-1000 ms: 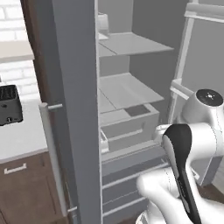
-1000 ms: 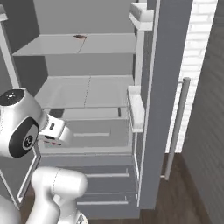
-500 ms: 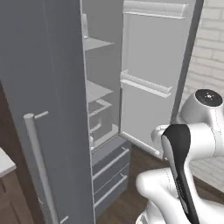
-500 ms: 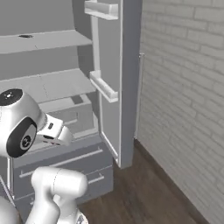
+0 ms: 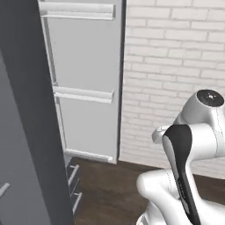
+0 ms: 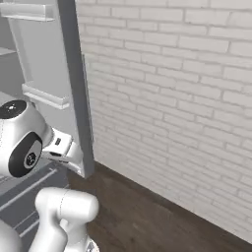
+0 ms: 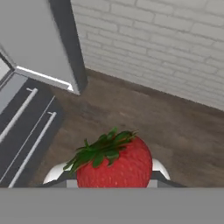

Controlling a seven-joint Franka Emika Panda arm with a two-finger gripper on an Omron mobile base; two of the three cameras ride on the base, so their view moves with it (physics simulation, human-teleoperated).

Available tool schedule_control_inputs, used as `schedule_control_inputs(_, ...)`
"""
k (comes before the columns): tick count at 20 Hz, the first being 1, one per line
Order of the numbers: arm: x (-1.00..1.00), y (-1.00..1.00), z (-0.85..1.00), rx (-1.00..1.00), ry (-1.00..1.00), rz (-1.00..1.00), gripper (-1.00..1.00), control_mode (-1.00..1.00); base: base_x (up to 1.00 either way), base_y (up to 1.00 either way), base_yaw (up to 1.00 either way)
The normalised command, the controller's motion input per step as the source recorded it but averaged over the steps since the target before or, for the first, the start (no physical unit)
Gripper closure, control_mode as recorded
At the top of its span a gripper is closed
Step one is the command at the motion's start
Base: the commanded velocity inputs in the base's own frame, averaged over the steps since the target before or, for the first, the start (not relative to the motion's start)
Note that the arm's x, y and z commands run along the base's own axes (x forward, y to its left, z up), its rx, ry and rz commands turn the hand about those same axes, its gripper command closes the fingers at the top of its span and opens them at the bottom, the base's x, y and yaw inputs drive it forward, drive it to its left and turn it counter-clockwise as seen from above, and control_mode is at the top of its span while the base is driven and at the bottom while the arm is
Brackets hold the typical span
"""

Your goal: Take the strawberry from the fridge and place it on top of the pancake, located on the dining counter.

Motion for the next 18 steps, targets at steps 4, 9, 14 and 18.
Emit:
schedule_control_inputs(4, 0.0, 0.0, 0.0, 0.0, 0.0, 0.0, 1.0, 1.0, -0.02, -0.34, -0.78)
schedule_control_inputs(9, 0.0, 0.0, 0.0, 0.0, 0.0, 0.0, 1.0, 1.0, 0.0, -0.54, -0.78)
schedule_control_inputs(14, 0.0, 0.0, 0.0, 0.0, 0.0, 0.0, 1.0, 1.0, 0.06, -0.78, -0.72)
schedule_control_inputs(18, 0.0, 0.0, 0.0, 0.0, 0.0, 0.0, 1.0, 1.0, 0.52, -0.35, -0.62)
